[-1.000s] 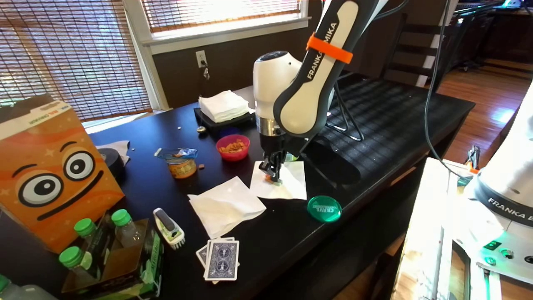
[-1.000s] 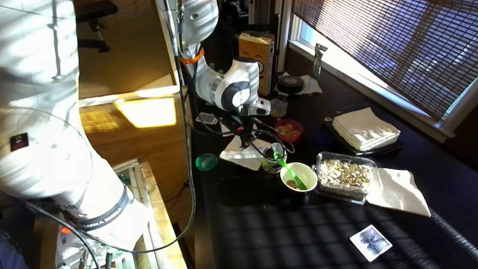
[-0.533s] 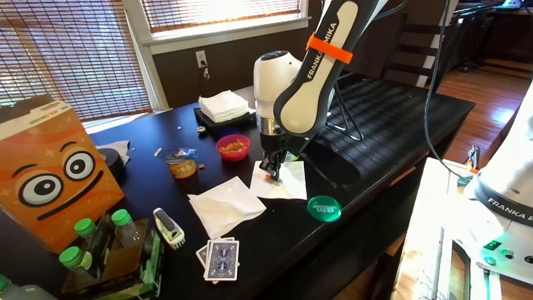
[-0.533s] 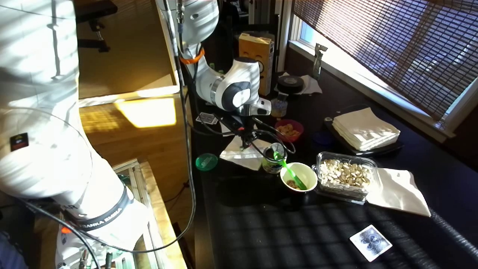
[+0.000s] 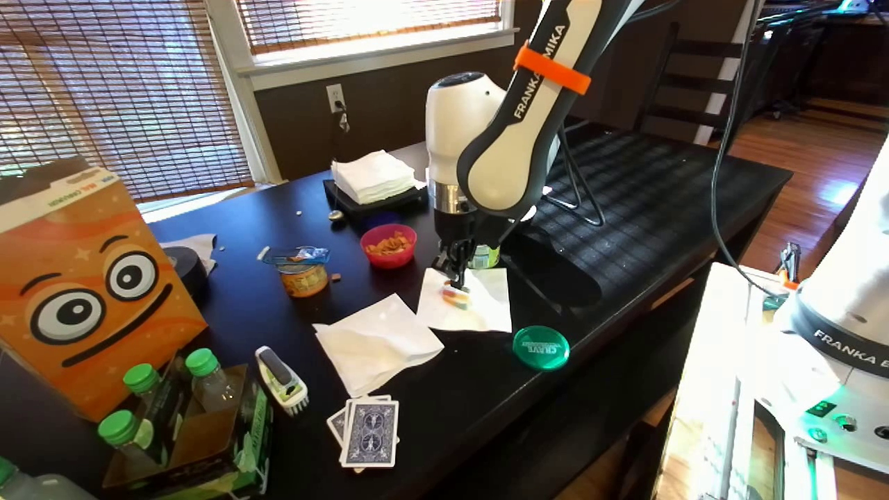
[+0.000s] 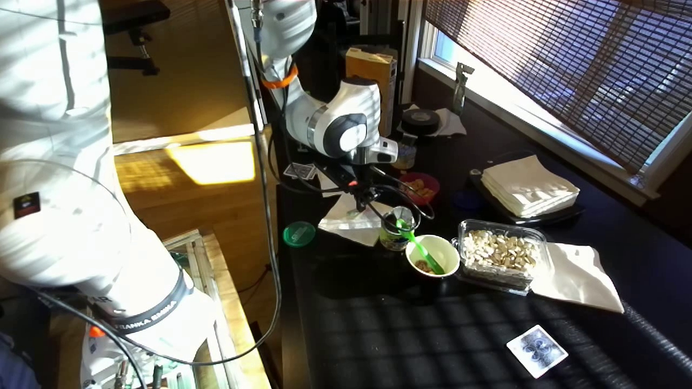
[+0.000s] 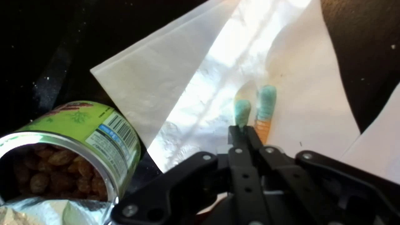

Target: Pick up the orange objects from the napkin and place them in the black and white bowl.

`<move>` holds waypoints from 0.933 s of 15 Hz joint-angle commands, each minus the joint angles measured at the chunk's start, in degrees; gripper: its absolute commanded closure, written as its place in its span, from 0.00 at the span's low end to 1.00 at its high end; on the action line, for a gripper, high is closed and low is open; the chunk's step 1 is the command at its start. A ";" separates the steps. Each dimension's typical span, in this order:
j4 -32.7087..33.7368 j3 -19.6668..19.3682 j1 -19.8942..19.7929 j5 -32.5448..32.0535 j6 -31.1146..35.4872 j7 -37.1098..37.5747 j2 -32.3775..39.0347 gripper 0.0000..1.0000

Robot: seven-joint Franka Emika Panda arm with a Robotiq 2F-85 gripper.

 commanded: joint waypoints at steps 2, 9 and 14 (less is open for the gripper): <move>-2.45 -1.66 -0.27 0.21 -2.83 -1.47 -6.29 0.99; -2.70 -9.02 -1.11 -11.45 -11.18 6.40 -15.83 0.99; -0.52 -10.61 -5.20 -17.93 -14.28 11.76 -16.36 0.99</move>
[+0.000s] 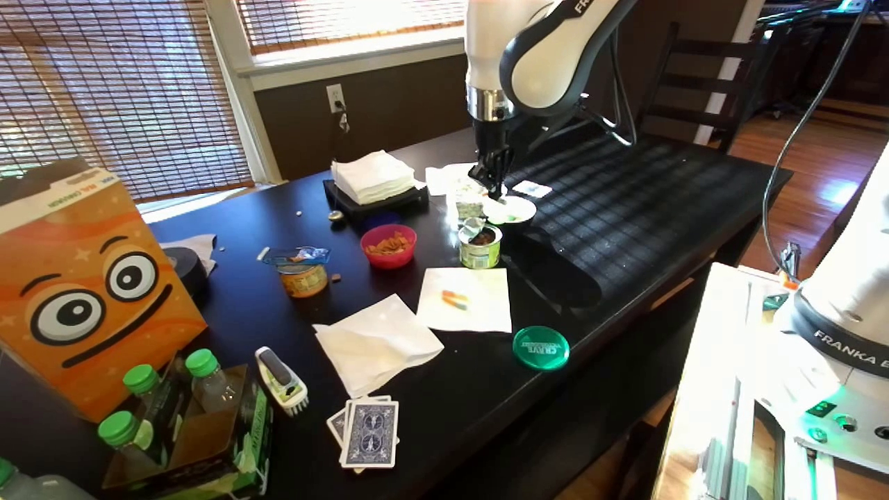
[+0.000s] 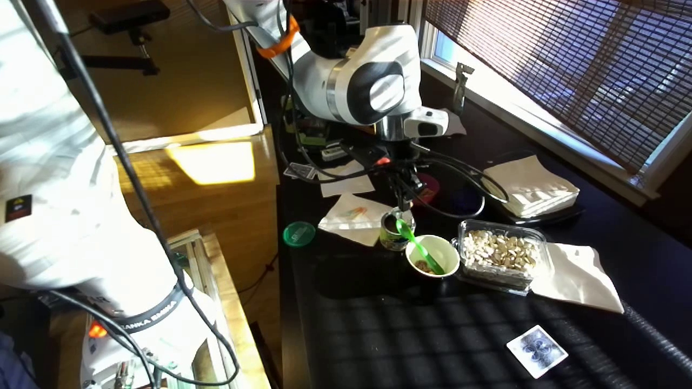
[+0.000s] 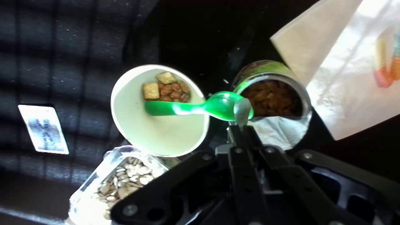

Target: Pick up the orange objects from the napkin and place them in the black and white bowl.

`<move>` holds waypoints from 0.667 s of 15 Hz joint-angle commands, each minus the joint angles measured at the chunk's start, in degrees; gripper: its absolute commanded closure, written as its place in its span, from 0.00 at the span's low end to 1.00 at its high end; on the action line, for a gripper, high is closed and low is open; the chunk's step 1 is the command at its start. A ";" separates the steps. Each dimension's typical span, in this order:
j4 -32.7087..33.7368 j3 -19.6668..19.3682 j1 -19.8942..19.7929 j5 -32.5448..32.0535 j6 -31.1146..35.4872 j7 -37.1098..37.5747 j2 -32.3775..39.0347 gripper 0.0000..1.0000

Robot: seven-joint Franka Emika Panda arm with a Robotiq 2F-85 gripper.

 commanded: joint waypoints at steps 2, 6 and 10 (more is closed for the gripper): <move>1.49 -0.15 -3.08 -4.65 -1.93 4.55 0.61 0.99; 3.04 -0.60 -4.25 -5.55 -2.11 5.16 2.89 0.99; 4.71 -1.43 -4.44 -5.39 -1.79 5.27 5.45 0.99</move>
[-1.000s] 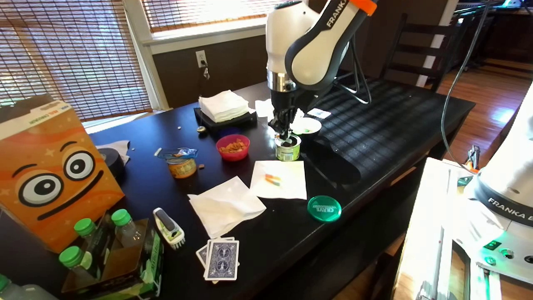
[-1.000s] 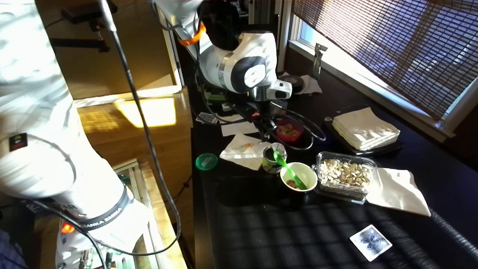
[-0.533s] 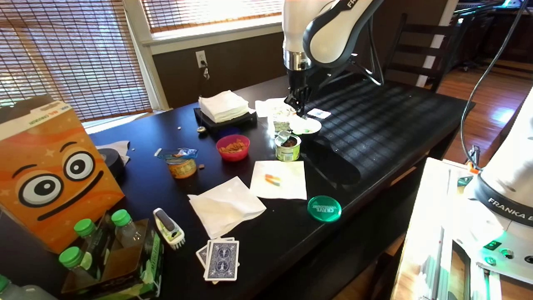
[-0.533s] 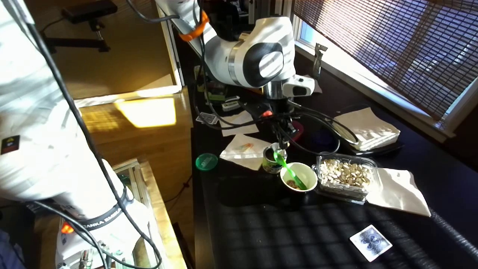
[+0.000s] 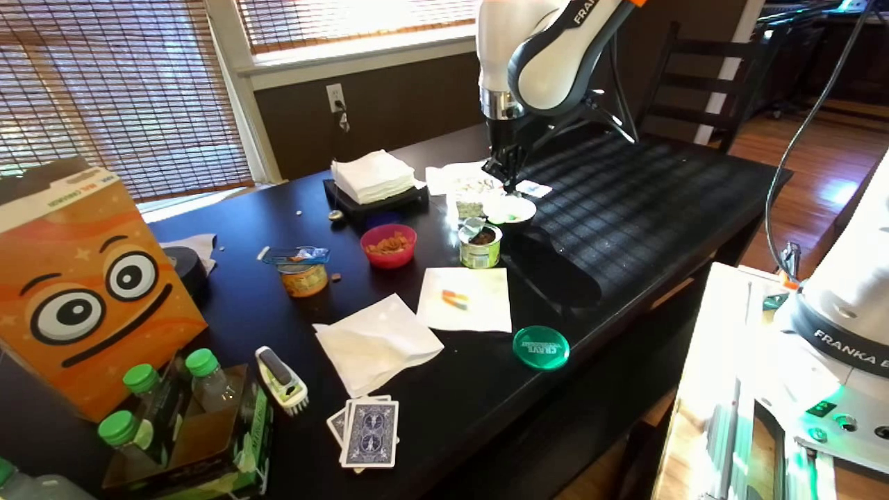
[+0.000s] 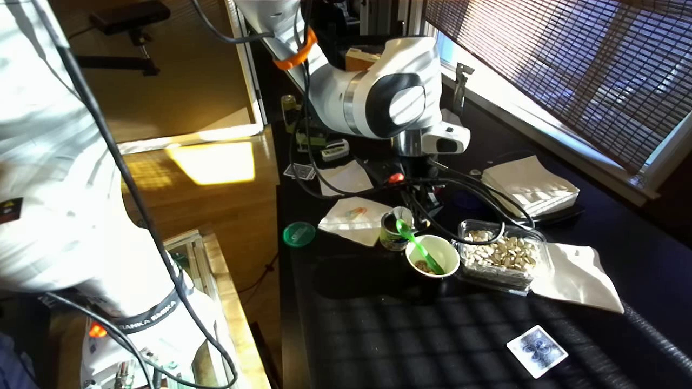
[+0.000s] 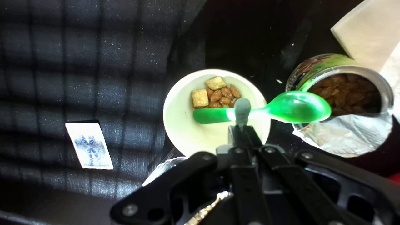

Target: Pick up the orange objects from the napkin and place them in the black and white bowl.

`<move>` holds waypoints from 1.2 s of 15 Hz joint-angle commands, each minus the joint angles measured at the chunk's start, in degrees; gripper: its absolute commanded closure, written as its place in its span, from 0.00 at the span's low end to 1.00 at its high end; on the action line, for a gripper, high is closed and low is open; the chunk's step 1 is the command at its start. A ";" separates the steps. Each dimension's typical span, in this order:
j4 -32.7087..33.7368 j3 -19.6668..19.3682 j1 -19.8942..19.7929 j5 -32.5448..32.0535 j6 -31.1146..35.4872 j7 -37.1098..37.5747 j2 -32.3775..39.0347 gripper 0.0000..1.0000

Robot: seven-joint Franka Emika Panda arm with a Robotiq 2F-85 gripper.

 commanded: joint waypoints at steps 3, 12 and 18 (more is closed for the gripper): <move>3.80 -1.08 -0.05 -1.29 -0.71 1.43 4.70 0.99; 6.35 -2.62 0.38 -0.15 -0.21 0.67 8.93 0.99; 7.83 -3.21 0.66 0.58 0.04 1.46 11.28 0.70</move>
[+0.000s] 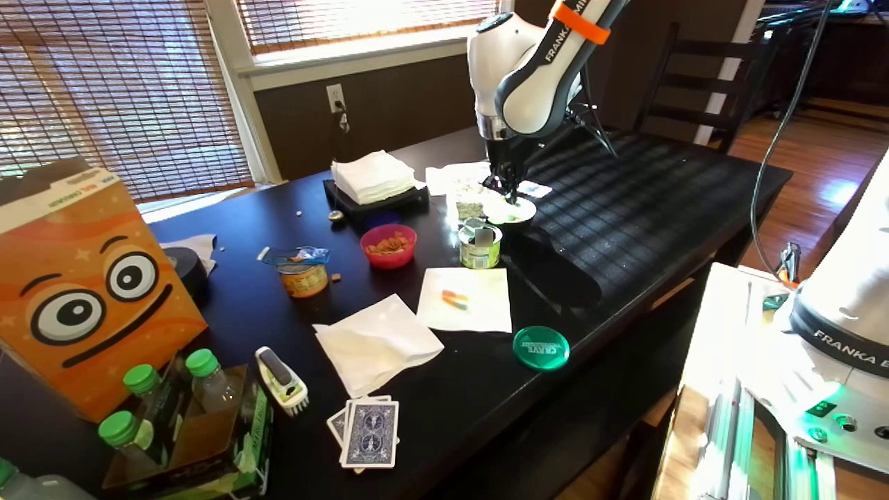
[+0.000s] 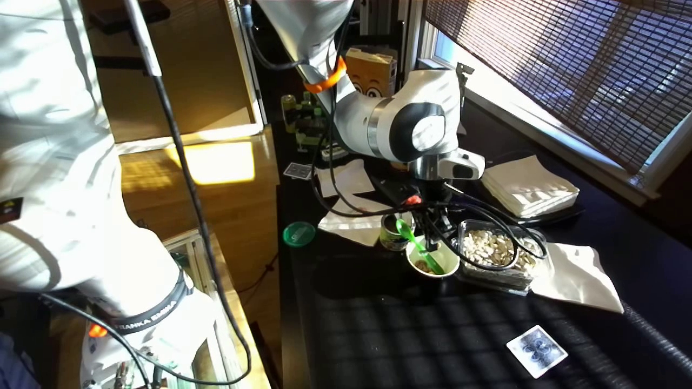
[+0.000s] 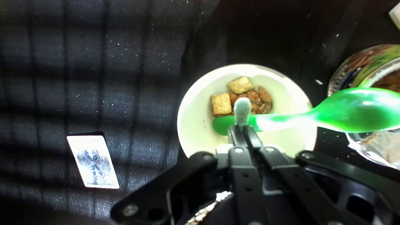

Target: Pick up the orange objects from the napkin and place them in the black and white bowl.

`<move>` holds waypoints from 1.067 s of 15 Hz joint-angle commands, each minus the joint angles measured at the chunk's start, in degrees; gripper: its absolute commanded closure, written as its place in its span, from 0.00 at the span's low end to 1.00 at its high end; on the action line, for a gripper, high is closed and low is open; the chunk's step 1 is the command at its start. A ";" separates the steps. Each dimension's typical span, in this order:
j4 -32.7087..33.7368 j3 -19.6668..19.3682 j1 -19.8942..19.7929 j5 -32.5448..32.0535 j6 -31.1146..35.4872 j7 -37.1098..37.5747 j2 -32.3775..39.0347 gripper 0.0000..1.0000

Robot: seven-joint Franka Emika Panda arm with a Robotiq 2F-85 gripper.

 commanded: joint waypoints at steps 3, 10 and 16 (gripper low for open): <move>1.47 -0.97 1.66 0.15 -0.67 2.66 0.75 0.56; -3.12 2.48 6.14 0.47 -5.41 4.67 -7.15 0.07; -5.14 11.76 7.73 8.41 -8.74 -1.26 -9.74 0.00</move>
